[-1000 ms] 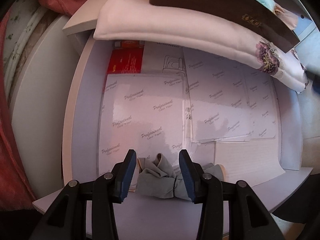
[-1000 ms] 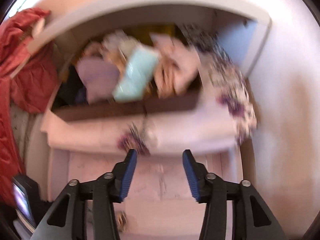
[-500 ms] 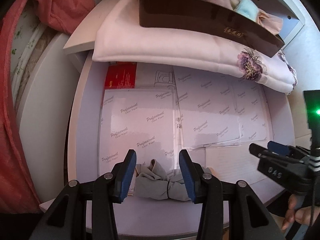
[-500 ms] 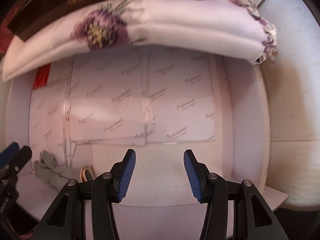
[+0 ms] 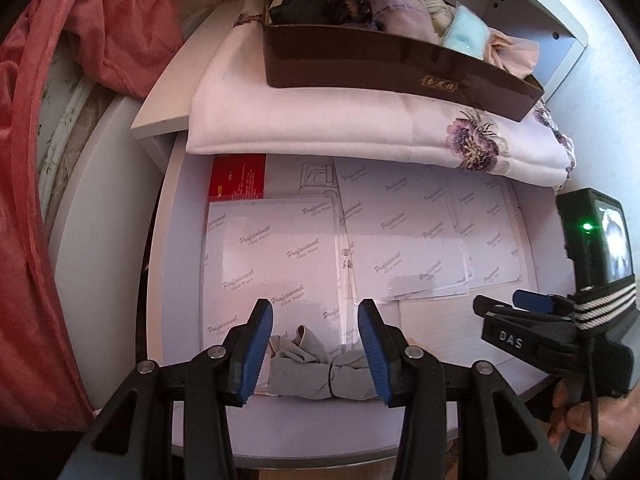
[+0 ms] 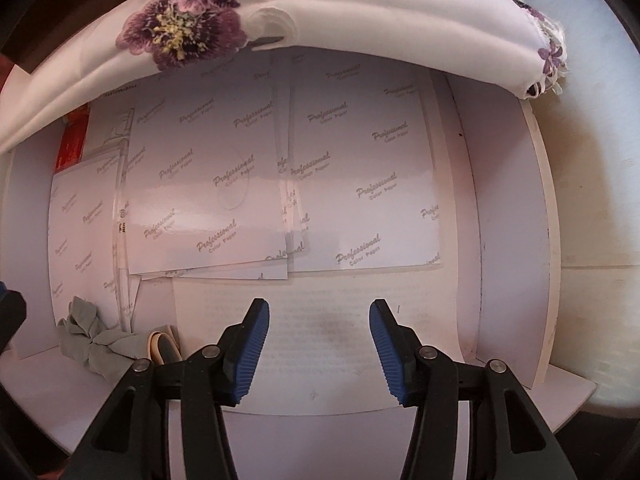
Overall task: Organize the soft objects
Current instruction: 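Move the right tool back down to the drawer while the left tool withdraws from the grey cloth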
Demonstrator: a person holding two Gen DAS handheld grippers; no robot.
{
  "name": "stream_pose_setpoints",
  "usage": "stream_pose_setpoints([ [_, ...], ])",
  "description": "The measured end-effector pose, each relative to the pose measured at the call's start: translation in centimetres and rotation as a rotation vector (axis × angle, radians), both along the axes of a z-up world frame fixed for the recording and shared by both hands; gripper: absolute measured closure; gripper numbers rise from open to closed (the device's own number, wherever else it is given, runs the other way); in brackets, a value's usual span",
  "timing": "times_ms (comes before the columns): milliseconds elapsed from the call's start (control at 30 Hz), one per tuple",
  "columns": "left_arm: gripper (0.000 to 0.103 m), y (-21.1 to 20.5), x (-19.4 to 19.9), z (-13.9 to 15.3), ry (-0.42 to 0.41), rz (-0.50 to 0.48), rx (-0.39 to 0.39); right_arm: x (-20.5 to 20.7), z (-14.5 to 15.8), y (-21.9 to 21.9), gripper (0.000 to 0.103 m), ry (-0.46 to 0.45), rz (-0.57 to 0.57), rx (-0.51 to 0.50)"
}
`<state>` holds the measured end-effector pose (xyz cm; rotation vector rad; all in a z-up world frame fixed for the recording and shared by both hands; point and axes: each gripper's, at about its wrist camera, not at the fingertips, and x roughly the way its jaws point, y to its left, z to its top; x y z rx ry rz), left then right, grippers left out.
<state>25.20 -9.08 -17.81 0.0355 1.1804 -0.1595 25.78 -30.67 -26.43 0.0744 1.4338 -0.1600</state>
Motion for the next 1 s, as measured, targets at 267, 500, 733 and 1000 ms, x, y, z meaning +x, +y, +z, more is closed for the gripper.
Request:
stream_pose_setpoints([
  [267,0.059,0.1,0.7,0.6,0.059,-0.015,-0.037,0.4,-1.4,-0.4,0.048,0.014,-0.02,0.015],
  [500,0.059,-0.9,4.0,-0.1,0.239,-0.189,-0.125,0.5,-1.8,-1.9,0.048,0.02,-0.084,0.058],
  [733,0.059,-4.4,4.4,-2.5,0.348,-0.511,0.028,0.6,-2.5,-4.1,0.046,0.042,-0.135,0.083],
  [1000,0.061,-5.8,5.3,-5.1,0.453,-0.66,0.035,0.9,-3.2,-5.6,0.045,0.053,-0.16,0.09],
])
